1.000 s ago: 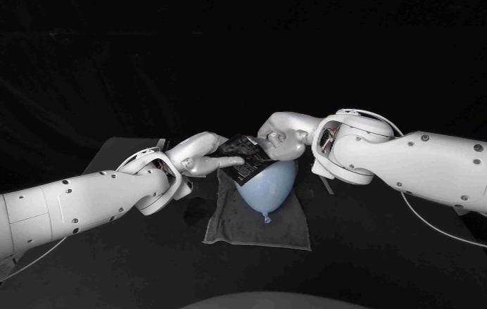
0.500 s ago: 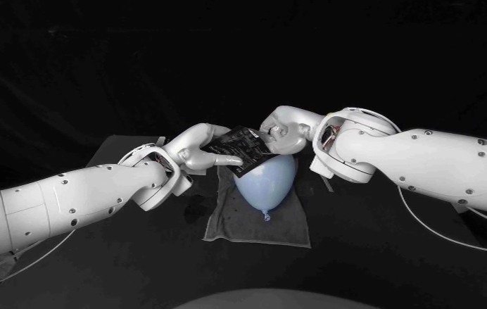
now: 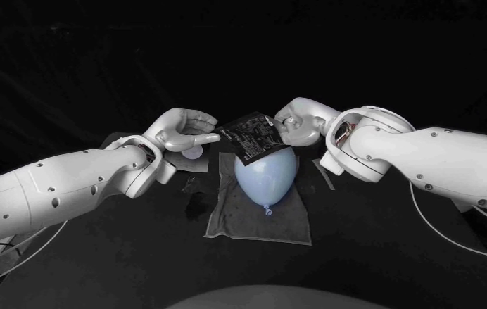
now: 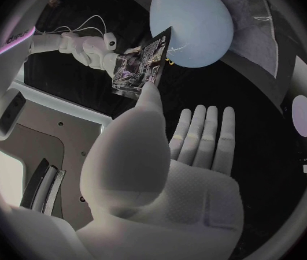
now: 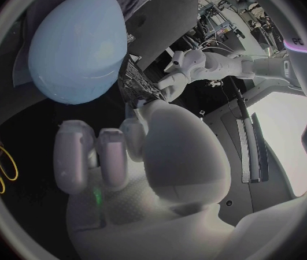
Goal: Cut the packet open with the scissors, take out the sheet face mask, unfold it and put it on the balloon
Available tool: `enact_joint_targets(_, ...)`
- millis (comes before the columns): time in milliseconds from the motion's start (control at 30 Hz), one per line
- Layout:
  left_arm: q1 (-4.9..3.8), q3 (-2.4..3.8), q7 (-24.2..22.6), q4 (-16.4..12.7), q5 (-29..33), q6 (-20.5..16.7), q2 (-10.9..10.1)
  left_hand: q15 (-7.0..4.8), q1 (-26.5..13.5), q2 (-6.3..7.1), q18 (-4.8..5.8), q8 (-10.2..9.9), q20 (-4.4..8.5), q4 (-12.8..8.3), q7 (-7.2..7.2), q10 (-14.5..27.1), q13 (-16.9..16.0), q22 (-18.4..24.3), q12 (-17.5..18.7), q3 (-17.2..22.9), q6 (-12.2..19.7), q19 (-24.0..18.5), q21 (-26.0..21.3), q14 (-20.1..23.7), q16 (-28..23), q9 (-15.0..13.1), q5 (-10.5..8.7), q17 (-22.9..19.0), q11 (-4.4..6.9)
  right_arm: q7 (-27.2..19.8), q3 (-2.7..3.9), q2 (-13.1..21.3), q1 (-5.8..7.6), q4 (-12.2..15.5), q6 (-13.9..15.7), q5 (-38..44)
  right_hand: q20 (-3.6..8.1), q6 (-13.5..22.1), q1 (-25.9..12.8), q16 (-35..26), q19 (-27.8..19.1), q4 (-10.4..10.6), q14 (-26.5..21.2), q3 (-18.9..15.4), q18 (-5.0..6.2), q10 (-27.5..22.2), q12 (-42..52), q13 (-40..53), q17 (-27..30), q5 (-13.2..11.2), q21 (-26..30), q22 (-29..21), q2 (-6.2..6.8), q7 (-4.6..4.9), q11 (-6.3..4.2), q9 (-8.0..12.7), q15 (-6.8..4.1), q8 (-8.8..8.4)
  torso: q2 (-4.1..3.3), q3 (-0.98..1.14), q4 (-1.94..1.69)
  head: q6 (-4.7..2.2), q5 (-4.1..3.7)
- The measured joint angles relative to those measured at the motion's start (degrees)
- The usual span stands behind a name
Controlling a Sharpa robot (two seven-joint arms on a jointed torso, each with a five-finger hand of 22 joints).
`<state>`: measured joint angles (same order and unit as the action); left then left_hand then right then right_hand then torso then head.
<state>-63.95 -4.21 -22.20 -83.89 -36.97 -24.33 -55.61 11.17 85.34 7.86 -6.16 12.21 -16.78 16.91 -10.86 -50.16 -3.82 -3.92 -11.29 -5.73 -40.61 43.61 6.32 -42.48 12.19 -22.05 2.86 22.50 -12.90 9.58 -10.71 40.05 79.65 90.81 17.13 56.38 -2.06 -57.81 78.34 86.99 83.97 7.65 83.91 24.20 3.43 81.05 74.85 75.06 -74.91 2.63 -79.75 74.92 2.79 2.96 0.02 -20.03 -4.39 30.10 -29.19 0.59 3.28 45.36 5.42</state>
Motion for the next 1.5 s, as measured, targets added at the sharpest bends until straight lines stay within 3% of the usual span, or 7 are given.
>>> enact_joint_targets(200,-0.21,0.01,0.7,-0.67,2.27,1.16,-1.75,-0.07,1.06,-1.06,0.0,0.43,0.2,-0.18,-0.01,0.41,-0.02,-0.06,0.0,0.49,-0.67,-0.21,-0.22,-0.66,0.0,-0.22,0.0,-0.1,-0.02,-0.47,0.04,0.84,-0.28,0.15,1.54,-3.86,0.0,0.01,0.0,-0.07,0.0,-0.02,0.0,0.01,0.0,0.0,0.0,0.0,0.01,-0.02,0.0,0.02,0.0,0.0,-0.01,0.0,0.01,0.27,0.18,-0.07,-0.03,0.82,0.51)
enact_joint_targets(500,-0.32,0.03,0.71,-1.7,5.14,2.03,-2.8,-2.13,5.66,-3.66,-0.82,3.27,0.46,-0.63,-0.49,-1.32,-0.57,-1.26,-2.52,1.26,-4.08,4.72,2.98,-7.64,5.39,-1.22,0.0,1.57,1.69,-1.78,0.05,0.76,-1.49,-0.14,3.09,-10.86,-0.01,0.07,-0.01,-0.12,-0.01,-0.16,-0.02,0.16,-0.01,0.03,-0.01,0.01,0.0,-0.13,0.04,0.03,0.01,0.05,-0.12,0.0,0.03,0.28,1.22,-0.23,-0.27,4.13,2.54)
enact_joint_targets(867,-0.88,0.08,0.3,-3.52,10.43,1.75,-3.96,-5.9,12.83,-6.16,-3.65,7.4,1.07,-1.11,-0.2,-8.44,-3.05,-3.12,-9.18,1.89,-8.27,10.14,7.36,-13.53,16.85,-2.32,0.0,7.42,5.05,-3.04,0.05,-0.91,-2.77,-1.15,4.17,-14.75,0.12,0.17,-0.09,-0.07,0.11,-0.16,0.12,0.16,-0.01,0.02,-0.02,0.01,-0.04,0.01,0.05,0.0,0.09,0.14,-0.14,-0.03,-0.11,0.26,2.37,-0.37,-0.38,4.63,4.3)
enact_joint_targets(1067,-1.99,0.18,0.46,-4.22,12.5,1.67,-4.67,-9.03,11.55,-7.25,-3.64,8.85,6.76,-0.49,1.28,-13.15,-7.33,-7.88,-16.42,0.21,-10.56,19.32,16.59,-21.33,30.15,-2.7,0.0,14.66,7.78,-3.31,0.06,-1.9,-3.12,-2.7,5.02,-15.55,0.21,0.29,-0.09,-0.04,0.03,-0.39,0.12,0.38,-0.01,0.01,-0.02,0.01,-0.04,0.02,0.06,-0.01,0.09,0.18,-0.14,-0.31,-0.11,0.19,2.72,-0.42,-0.36,4.64,4.76)
enact_joint_targets(1200,-2.2,0.18,0.84,-4.66,13.39,1.73,-4.91,-10.62,8.41,-8.0,-3.64,10.24,10.38,-0.52,2.27,-12.4,-15.18,-12.94,-26.41,-2.87,-11.06,22.94,25.05,-27.31,43.45,-3.75,0.0,24.61,8.84,-3.27,0.06,-2.44,-3.26,-3.85,5.66,-15.59,0.21,0.36,-0.08,-0.04,0.03,-0.4,0.12,0.39,-0.02,-0.02,-0.02,0.01,-0.03,0.02,0.06,0.0,0.08,0.16,-0.18,-0.3,-0.11,0.16,2.79,-0.42,-0.32,4.64,4.83)
enact_joint_targets(1333,-2.26,0.14,1.5,-4.79,13.98,1.97,-5.0,-11.58,8.07,-8.34,-3.63,12.23,12.05,-0.4,2.68,-8.93,-20.09,-19.52,-32.02,-4.56,-10.23,26.5,34.91,-37.68,62.58,-5.22,0.0,45.73,9.47,-2.98,0.07,-3.03,-3.52,-4.97,6.59,-15.53,0.21,0.44,-0.07,-0.05,0.03,-0.57,0.12,0.56,-0.02,0.04,-0.02,0.01,0.01,0.02,0.06,0.01,0.07,0.23,-0.12,-0.23,-0.11,0.42,2.79,-0.42,-0.32,4.64,4.91)
enact_joint_targets(1500,-2.29,0.06,2.81,-5.29,14.06,2.84,-4.1,-11.6,6.05,-9.56,-3.6,13.84,12.46,-0.32,2.88,-7.99,-22.92,-31.29,-35.25,-7.17,-9.42,28.09,46.27,-40.67,68.36,-6.3,0.0,52.11,9.6,-2.47,0.07,-4.35,-3.83,-5.93,7.68,-15.45,0.21,0.44,0.0,-0.07,0.02,-0.58,0.12,0.57,-0.02,0.1,-0.02,0.01,0.01,0.0,0.09,0.03,0.0,0.22,-0.07,-0.13,-0.1,0.42,2.72,-0.39,-0.3,4.64,4.65)
